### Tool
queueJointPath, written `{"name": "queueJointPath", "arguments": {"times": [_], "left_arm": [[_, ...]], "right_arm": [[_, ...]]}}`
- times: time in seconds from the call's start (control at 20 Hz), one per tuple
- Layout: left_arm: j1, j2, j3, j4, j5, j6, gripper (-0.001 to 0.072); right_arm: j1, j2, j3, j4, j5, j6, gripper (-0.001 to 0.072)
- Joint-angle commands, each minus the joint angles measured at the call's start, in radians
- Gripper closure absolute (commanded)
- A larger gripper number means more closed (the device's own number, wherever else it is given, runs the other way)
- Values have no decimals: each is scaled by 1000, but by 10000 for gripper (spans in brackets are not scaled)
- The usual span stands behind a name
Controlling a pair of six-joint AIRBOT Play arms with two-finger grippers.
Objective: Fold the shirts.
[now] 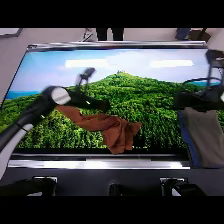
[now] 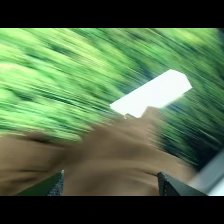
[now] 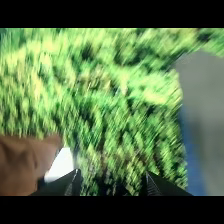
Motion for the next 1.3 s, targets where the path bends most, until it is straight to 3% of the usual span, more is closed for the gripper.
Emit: {"name": "queueJointPath", "arguments": {"times": [0.0, 0.1, 0.25, 0.35, 0.4, 0.45, 0.7, 0.75, 0.8, 0.85, 0.9, 1.05, 1.25], "left_arm": [[304, -11, 76, 169, -172, -14, 1], [455, -48, 69, 159, -226, -18, 1], [561, -116, 21, 122, -236, -50, 1], [571, -174, -20, 84, -238, -47, 1], [565, -203, -35, 80, -240, -47, 1], [555, -232, -45, 80, -241, -47, 1], [512, -313, -48, -13, -231, 15, 9], [504, -319, -48, -14, -220, 14, 55], [499, -322, -48, -14, -211, 14, 244], [496, -322, -48, -14, -207, 14, 471], [494, -322, -47, -14, -207, 14, 640], [494, -317, -47, -14, -214, 16, 677], [486, -309, -47, -17, -221, 16, 677]], "right_arm": [[0, -150, -45, 152, 6, -57, 210], [0, -232, -95, 176, -27, -65, 196], [0, -328, -140, 181, -60, -65, 194], [0, -365, -154, 198, -66, -65, 172], [0, -377, -161, 209, -66, -67, 103], [0, -385, -161, 217, -64, -75, 81], [0, -422, -161, 297, -89, -144, 80], [0, -446, -161, 316, -95, -155, 76], [0, -474, -161, 325, -106, -165, 21], [0, -501, -161, 338, -118, -165, 25], [0, -531, -161, 372, -124, -166, 26], [0, -598, -161, 508, -140, -185, 43], [0, -644, -161, 549, -220, -146, 46]]}}
